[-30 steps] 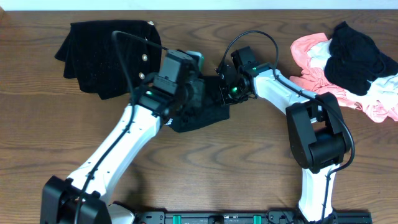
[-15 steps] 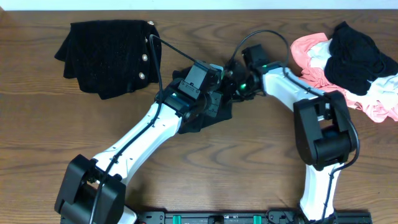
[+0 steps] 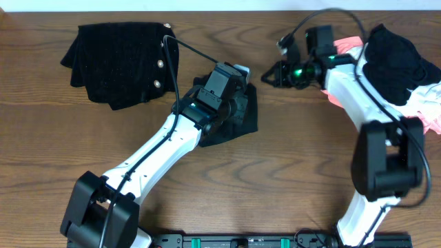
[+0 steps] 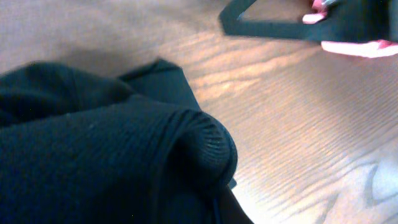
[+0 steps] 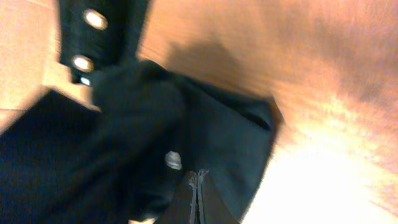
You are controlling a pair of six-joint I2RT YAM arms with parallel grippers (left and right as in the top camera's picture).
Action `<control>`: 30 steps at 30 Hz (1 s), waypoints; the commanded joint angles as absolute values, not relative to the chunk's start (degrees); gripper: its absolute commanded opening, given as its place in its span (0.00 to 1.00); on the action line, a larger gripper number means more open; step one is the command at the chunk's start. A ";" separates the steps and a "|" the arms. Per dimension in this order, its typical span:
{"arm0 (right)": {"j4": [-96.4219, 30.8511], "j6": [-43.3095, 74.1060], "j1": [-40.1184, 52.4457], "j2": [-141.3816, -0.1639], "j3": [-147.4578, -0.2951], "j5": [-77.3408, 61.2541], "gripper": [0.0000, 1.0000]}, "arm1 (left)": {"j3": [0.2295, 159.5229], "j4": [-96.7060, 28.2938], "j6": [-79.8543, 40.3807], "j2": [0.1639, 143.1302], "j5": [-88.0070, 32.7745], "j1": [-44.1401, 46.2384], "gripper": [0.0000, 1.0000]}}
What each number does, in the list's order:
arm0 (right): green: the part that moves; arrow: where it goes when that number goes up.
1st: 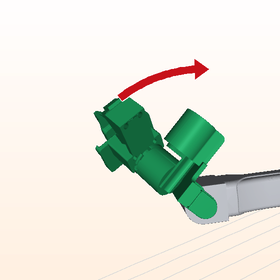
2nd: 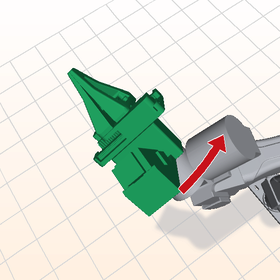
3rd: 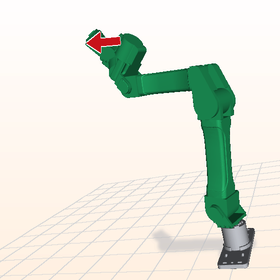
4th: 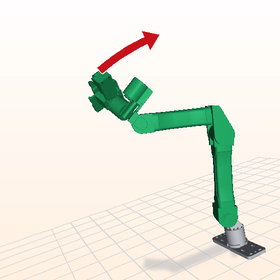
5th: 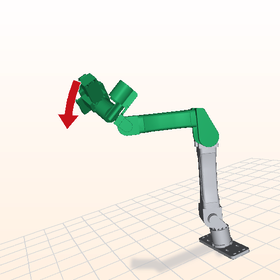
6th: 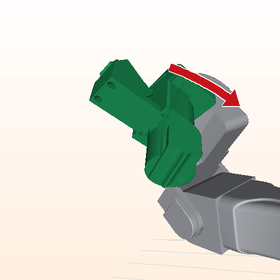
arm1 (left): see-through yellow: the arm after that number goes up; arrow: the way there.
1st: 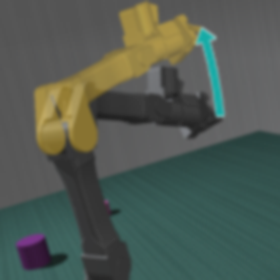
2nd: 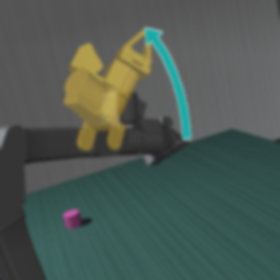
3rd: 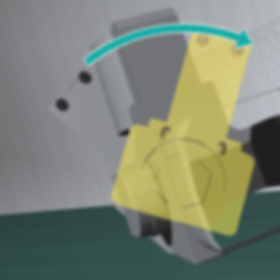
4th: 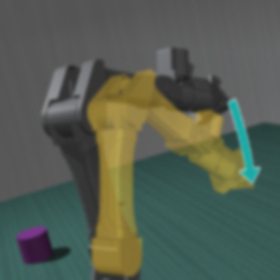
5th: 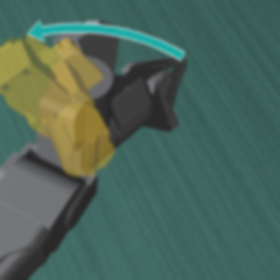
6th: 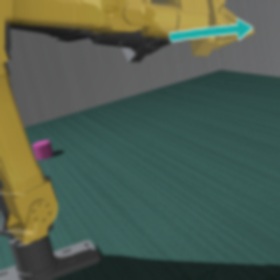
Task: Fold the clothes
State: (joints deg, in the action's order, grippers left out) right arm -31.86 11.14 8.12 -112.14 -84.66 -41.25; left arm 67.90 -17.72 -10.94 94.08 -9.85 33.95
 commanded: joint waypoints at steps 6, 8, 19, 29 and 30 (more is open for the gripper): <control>-32.82 11.73 4.62 -106.43 -86.00 -42.65 0.01 | 69.60 -13.56 -11.25 97.27 -9.78 36.07 0.98; -32.80 12.10 4.14 -106.39 -86.00 -42.65 0.01 | 69.60 -13.34 -11.27 97.86 -9.80 36.36 0.98; -34.37 9.43 4.23 -106.39 -86.00 -42.74 0.01 | 70.50 -14.81 -11.31 87.29 -9.82 29.61 0.98; -40.45 -13.58 11.22 -106.39 -86.00 -42.57 0.04 | 70.52 -27.03 -11.25 67.24 -9.78 11.66 0.98; -41.45 -16.45 12.47 -106.39 -86.00 -40.82 0.08 | 70.52 -28.56 -11.27 66.72 -9.78 10.13 0.98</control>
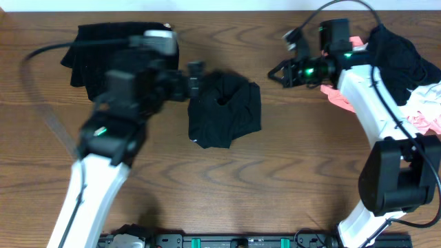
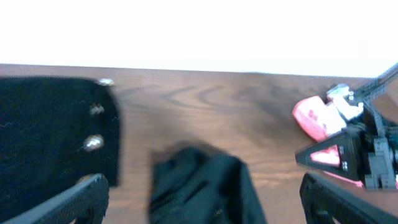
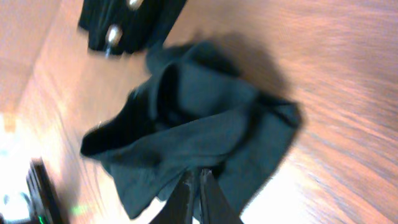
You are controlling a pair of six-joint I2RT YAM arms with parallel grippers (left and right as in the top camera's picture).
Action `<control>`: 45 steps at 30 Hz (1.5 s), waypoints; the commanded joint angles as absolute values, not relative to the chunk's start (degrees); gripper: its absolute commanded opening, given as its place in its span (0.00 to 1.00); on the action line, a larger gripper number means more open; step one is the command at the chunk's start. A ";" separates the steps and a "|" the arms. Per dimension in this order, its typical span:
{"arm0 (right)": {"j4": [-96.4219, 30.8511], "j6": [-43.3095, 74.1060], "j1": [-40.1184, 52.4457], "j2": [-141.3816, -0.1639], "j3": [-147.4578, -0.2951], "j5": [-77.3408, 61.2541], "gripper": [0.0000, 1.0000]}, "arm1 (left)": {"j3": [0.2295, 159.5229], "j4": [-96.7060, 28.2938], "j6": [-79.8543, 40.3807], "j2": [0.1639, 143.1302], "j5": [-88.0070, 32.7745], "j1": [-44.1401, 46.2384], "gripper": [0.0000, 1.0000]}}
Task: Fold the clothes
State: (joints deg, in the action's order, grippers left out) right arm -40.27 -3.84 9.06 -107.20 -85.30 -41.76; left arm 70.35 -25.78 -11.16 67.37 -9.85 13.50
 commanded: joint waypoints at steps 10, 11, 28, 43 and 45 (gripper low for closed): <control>-42.96 -27.83 21.21 -106.39 -86.00 -31.40 0.71 | 70.46 -37.63 -11.25 69.14 -9.80 4.19 0.98; -42.85 -28.53 21.56 -106.41 -85.97 -31.44 0.71 | 70.46 -37.78 -11.27 69.47 -9.80 4.19 0.98; -36.88 -47.48 24.95 -108.79 -85.49 -31.53 0.81 | 70.37 -38.26 -10.98 70.74 -9.74 4.19 0.98; -37.08 -47.46 26.63 -113.01 -85.47 -34.94 0.66 | 70.35 -38.63 -10.15 70.76 -9.54 4.19 0.98; -37.15 -47.44 27.22 -113.34 -85.47 -34.96 0.59 | 70.35 -38.63 -10.15 70.76 -9.54 4.19 0.98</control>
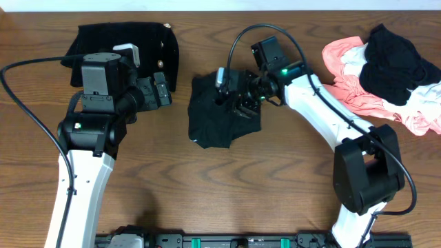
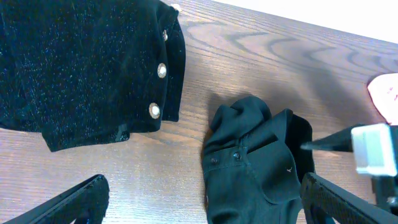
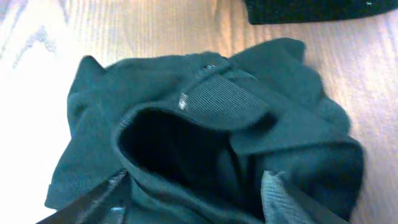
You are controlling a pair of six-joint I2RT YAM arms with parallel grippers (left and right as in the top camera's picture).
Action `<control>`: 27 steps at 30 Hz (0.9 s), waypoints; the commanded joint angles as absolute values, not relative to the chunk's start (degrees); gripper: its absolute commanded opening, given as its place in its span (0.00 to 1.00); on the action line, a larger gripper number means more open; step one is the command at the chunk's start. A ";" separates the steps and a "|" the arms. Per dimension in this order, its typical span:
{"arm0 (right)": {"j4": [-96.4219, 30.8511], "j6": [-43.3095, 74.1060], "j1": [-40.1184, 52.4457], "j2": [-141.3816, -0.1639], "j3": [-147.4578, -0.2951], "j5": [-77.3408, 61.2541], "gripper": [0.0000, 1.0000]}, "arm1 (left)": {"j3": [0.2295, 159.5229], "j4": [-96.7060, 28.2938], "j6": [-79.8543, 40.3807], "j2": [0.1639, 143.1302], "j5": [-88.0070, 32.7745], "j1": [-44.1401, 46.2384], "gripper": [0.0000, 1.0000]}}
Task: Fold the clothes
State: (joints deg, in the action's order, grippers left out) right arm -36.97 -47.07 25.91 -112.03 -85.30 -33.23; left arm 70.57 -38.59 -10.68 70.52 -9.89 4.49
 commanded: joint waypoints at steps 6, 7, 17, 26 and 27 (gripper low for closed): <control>-38.61 -46.19 27.31 -113.47 -85.49 -33.45 0.01 | 70.35 -39.07 -10.15 70.76 -9.52 4.19 0.98; -38.63 -44.38 27.14 -113.47 -85.49 -32.45 0.01 | 70.35 -39.20 -10.15 70.76 -9.43 4.19 0.98; -45.32 -30.39 21.23 -104.68 -85.52 -31.44 0.01 | 70.28 -39.27 -10.11 71.09 -9.32 4.19 0.98; -57.49 -15.35 17.21 -103.11 -84.14 -31.46 0.01 | 69.87 -39.62 -10.11 73.87 -9.34 4.19 0.98; -58.52 -15.14 17.32 -103.22 -83.64 -31.46 0.01 | 69.87 -39.64 -10.11 74.28 -9.34 4.19 0.98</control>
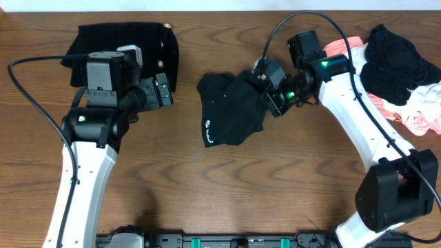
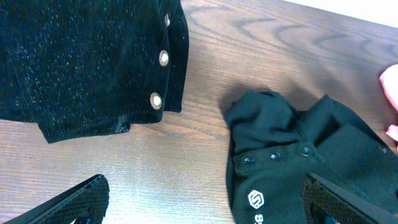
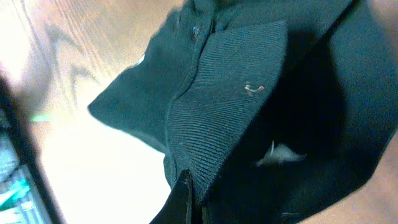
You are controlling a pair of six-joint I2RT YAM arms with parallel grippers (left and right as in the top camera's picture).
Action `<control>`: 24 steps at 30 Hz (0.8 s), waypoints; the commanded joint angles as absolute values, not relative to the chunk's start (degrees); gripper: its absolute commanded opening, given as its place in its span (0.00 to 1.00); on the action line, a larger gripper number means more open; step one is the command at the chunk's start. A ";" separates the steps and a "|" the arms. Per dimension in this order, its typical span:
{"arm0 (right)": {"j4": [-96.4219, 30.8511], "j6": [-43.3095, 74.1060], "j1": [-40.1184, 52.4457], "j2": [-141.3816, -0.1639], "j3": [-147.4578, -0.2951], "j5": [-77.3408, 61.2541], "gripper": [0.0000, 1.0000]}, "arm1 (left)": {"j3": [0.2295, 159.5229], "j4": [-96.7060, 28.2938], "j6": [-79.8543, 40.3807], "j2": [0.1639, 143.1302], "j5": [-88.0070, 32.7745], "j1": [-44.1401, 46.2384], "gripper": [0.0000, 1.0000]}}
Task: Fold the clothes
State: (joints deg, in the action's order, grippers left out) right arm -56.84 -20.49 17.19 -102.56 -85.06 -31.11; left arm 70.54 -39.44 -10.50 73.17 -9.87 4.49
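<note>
A dark green garment (image 1: 231, 117) with a white logo lies rumpled at the table's middle. In the left wrist view the garment (image 2: 292, 168) shows snaps and the logo. My right gripper (image 1: 269, 86) is at its right edge, shut on a ribbed band of the garment (image 3: 236, 81); in the right wrist view the right gripper (image 3: 189, 193) has its jaws closed on that band. My left gripper (image 1: 165, 93) hovers to the left of the garment, and in its own view the left gripper (image 2: 202, 186) is open, holding nothing.
A folded black sparkly garment with metal buttons (image 1: 117, 41) lies at the back left, also seen as the buttoned garment (image 2: 74, 62). A pile of pink, black and white clothes (image 1: 396, 55) sits at the back right. Bare wood table (image 1: 207, 193) fills the front.
My right gripper was open over the crumpled dark garment; now it is shut on the ribbed band. The garment has shifted right and spread, with its logo showing. The left arm hardly moved.
First my left gripper was down on the dark garment while the right one stayed shut near the clothes pile. Then the left arm stood back at the left, open, with the garment in a heap. The right gripper then opened over the heap and now grips it.
</note>
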 commanded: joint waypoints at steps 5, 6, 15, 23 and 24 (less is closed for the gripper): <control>-57.71 -9.78 17.08 -104.03 -79.33 -27.18 0.01 | 69.87 -39.64 -10.11 75.77 -9.34 4.19 0.98; -57.01 -7.99 17.02 -104.20 -78.56 -24.95 0.01 | 69.87 -39.64 -10.11 75.99 -9.37 4.19 0.98; -48.69 1.69 13.47 -104.22 -70.11 -16.73 0.01 | 69.82 -39.66 -10.11 76.12 -9.34 4.19 0.98; -47.88 1.63 13.67 -104.20 -67.24 -16.99 0.15 | 69.82 -39.64 -10.11 76.16 -9.34 4.19 0.98; -47.72 1.63 13.67 -104.20 -67.46 -16.95 0.25 | 69.82 -39.62 -10.11 76.20 -9.34 4.19 0.98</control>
State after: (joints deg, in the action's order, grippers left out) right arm -48.05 1.02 13.67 -103.70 -67.42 -17.85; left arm 70.37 -39.59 -10.50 75.88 -9.89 4.49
